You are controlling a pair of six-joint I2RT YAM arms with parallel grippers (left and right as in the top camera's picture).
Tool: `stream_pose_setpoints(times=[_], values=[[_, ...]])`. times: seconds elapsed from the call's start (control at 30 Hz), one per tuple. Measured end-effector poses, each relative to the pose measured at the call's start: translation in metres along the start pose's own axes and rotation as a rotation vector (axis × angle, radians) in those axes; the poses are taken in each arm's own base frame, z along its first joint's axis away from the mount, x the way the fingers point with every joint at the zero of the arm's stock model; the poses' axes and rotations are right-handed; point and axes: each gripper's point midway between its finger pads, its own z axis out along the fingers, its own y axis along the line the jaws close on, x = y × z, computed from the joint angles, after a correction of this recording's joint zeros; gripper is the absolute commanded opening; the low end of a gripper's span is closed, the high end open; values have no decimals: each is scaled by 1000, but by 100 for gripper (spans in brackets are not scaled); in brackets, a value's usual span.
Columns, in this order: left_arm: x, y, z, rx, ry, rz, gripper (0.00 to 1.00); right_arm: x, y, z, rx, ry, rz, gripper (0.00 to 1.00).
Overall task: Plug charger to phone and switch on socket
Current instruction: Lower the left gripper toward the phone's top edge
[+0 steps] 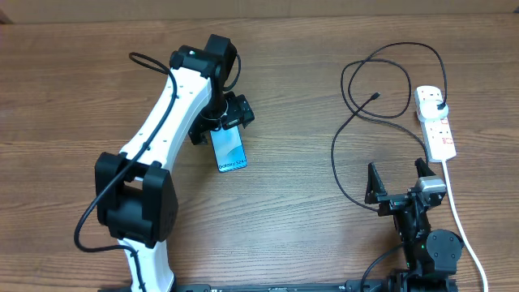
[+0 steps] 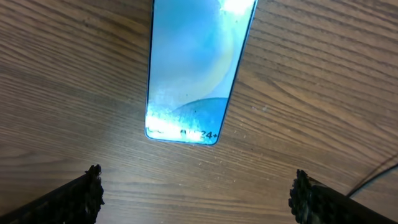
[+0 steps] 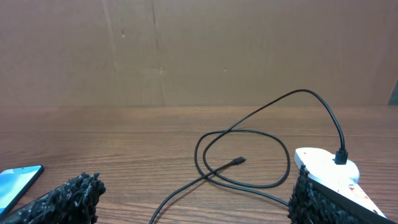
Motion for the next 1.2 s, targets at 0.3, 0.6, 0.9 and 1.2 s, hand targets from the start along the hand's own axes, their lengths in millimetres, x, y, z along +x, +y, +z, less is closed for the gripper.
stream_pose_setpoints(times=[0.3, 0.6, 0.9, 1.2], values=[[-6, 5, 34, -55, 58, -34, 100, 0, 0, 0, 0, 0, 0, 100], [-13, 9, 48, -68, 74, -53, 100, 0, 0, 0, 0, 0, 0, 100], [-17, 6, 51, -57, 62, -51, 100, 0, 0, 0, 0, 0, 0, 100], [-18, 4, 60, -55, 72, -34, 100, 0, 0, 0, 0, 0, 0, 100]])
